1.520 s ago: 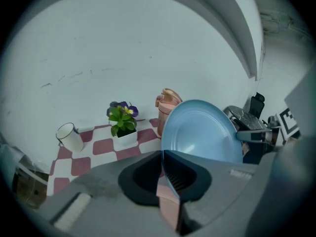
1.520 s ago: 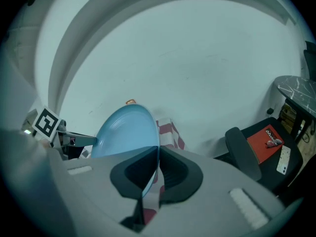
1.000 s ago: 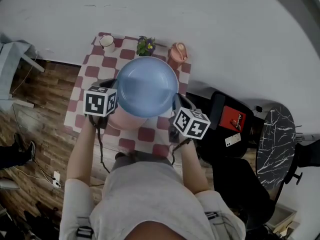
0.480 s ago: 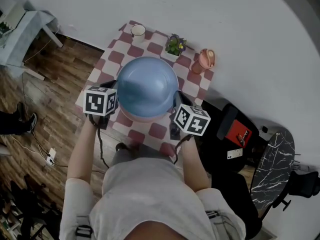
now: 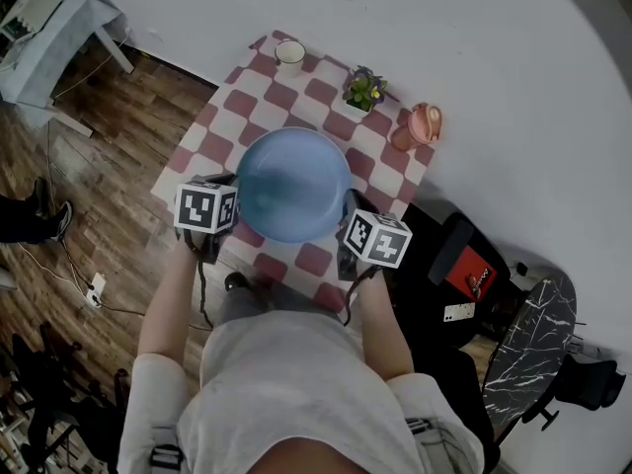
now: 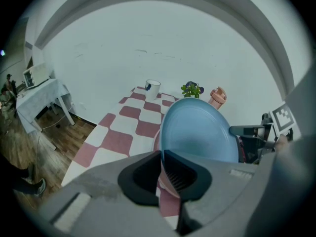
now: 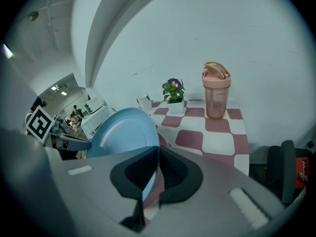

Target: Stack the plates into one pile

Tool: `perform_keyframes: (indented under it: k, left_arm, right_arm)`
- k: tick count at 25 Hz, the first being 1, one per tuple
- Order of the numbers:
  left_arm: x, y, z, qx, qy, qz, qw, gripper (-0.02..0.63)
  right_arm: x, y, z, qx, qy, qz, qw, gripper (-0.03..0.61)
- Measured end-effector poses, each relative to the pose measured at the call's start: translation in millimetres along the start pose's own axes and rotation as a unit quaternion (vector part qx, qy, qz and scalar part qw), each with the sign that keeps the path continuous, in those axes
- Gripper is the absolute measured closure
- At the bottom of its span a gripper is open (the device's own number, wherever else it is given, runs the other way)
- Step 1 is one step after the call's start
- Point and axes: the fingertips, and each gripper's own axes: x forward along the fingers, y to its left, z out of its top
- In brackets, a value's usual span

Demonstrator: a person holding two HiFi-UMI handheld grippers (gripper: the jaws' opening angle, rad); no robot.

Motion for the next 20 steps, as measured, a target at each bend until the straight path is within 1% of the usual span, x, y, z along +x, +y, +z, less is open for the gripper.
perform_keyframes:
  k: [6, 12, 17, 20]
  left_arm:
    - [15, 4, -17, -0.015, 0.022, 0.005, 0.9996, 0.583]
    - [28, 10, -25, -0.029, 0.037, 0.01, 0.9988, 0.581]
    - [35, 12, -30, -0.031, 0.045, 0.011, 0.9985, 0.578]
    - [39, 12, -34, -0.023, 0.046, 0.013, 0.9986, 0.575]
  right_arm:
    - [16, -8, -15, -0.01, 0.031, -0.005, 0.999, 0.565]
    - [31, -12, -21, -0.02, 0.052, -0.007, 0.998, 0.565]
    - [39, -15, -22, -0.023, 0.063, -0.01, 0.998, 0.564]
    - [42, -16, -26, -0.022, 0.069, -0.015, 0.997, 0.563]
